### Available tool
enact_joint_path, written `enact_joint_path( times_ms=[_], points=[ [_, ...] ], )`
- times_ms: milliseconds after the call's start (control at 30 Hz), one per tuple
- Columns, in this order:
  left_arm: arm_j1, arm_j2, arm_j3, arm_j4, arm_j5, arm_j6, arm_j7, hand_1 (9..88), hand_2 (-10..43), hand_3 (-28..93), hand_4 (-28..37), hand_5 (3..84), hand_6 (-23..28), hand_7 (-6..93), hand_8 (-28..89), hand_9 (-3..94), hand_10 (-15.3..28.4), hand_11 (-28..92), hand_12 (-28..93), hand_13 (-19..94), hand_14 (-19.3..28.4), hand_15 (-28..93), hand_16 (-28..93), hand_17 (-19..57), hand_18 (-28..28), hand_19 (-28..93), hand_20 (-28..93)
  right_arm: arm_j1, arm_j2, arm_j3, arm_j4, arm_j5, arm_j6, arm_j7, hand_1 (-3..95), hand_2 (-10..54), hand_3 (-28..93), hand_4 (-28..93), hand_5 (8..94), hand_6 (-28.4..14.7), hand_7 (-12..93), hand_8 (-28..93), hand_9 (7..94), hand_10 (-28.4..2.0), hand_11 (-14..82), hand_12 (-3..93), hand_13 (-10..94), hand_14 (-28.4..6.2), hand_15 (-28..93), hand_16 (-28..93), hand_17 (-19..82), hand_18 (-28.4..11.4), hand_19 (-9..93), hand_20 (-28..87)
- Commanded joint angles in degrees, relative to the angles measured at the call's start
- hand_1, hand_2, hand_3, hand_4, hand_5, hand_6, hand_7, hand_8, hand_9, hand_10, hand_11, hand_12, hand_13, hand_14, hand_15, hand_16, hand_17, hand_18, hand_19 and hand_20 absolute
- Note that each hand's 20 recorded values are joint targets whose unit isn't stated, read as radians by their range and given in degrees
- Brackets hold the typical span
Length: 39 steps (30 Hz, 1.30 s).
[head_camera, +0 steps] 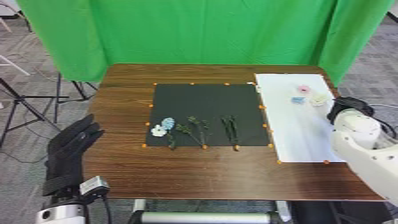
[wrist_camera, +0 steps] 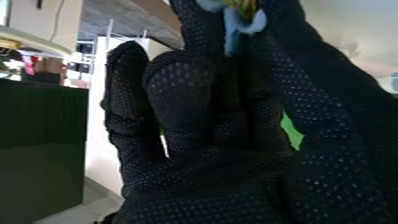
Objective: Arrange flowers
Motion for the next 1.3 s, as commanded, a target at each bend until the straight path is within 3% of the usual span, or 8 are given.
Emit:
enact_joint_path(
  times_ms=[33, 233, 667, 967, 1300],
  points=[
    [0.5, -0.15, 0.14, -0.10, 0.02, -0.08, -0.26, 26.6, 3.1, 83, -19.2, 42.7, 12.0, 16.1, -11, 34.5, 20.2, 40, 7, 24, 26.9, 67, -17, -9.2, 21.2, 59, 4, -0.9, 1.0, -1.2, -0.8, -1.5, 2.5, -0.7, 54.2, -5.8, 73, -28, 75.5, -1.4, 31, 1, 84.0, -9.0, 22.9, 31.4, 75, -5.2, 75, 18, 43, -19.2, 93, 10],
    [0.7, -0.48, -0.21, -0.21, 0.48, -0.37, -0.86, 26.7, 3.0, 83, -19.3, 42.7, 11.9, 16.2, -11, 34.6, 20.2, 40, 7, 24, 26.9, 67, -17, -9.2, 21.2, 59, 4, -1.2, 1.4, -0.5, -3.0, -3.0, 5.4, -2.2, 55.1, -6.6, 74, -28, 77.6, -2.0, 29, 3, 85.6, -7.9, 22.9, 33.8, 77, -4.7, 75, 19, 44, -19.4, 93, 13],
    [1.4, -0.36, -0.90, -0.60, 0.46, -0.14, -0.84, 26.7, 3.1, 83, -19.3, 42.7, 11.9, 16.1, -11, 34.5, 20.2, 40, 7, 24, 26.9, 67, -17, -9.3, 21.2, 59, 4, 3.4, -0.4, -4.2, -12.4, -6.4, 9.1, -10.4, 55.1, -6.8, 75, -28, 78.5, -2.0, 28, 4, 86.2, -8.1, 23.0, 34.0, 78, -4.6, 74, 20, 44, -19.4, 93, 14],
    [1.3, -0.30, -0.94, -0.65, 0.70, -0.30, -1.11, 26.7, 3.0, 83, -19.2, 42.7, 12.0, 16.1, -11, 34.5, 20.2, 40, 7, 24, 26.8, 67, -17, -9.3, 21.2, 59, 4, 8.6, -6.8, -10.7, -17.2, -9.1, 7.9, -17.5, 55.0, -6.9, 75, -28, 78.9, -2.0, 27, 4, 86.3, -8.4, 23.2, 33.7, 78, -4.7, 74, 20, 44, -19.5, 93, 14],
    [1.1, 0.06, -1.39, -0.64, 0.95, -0.53, -1.39, 26.7, 3.1, 83, -19.3, 42.8, 12.0, 16.0, -11, 34.5, 20.2, 40, 7, 24, 26.9, 67, -17, -9.3, 21.2, 59, 4, 11.5, -16.3, -16.9, -17.0, -11.3, 7.6, -21.7, 54.9, -6.9, 75, -28, 79.1, -2.1, 27, 5, 86.2, -8.7, 23.4, 33.6, 78, -4.7, 74, 20, 44, -19.5, 93, 14]
  ],
)
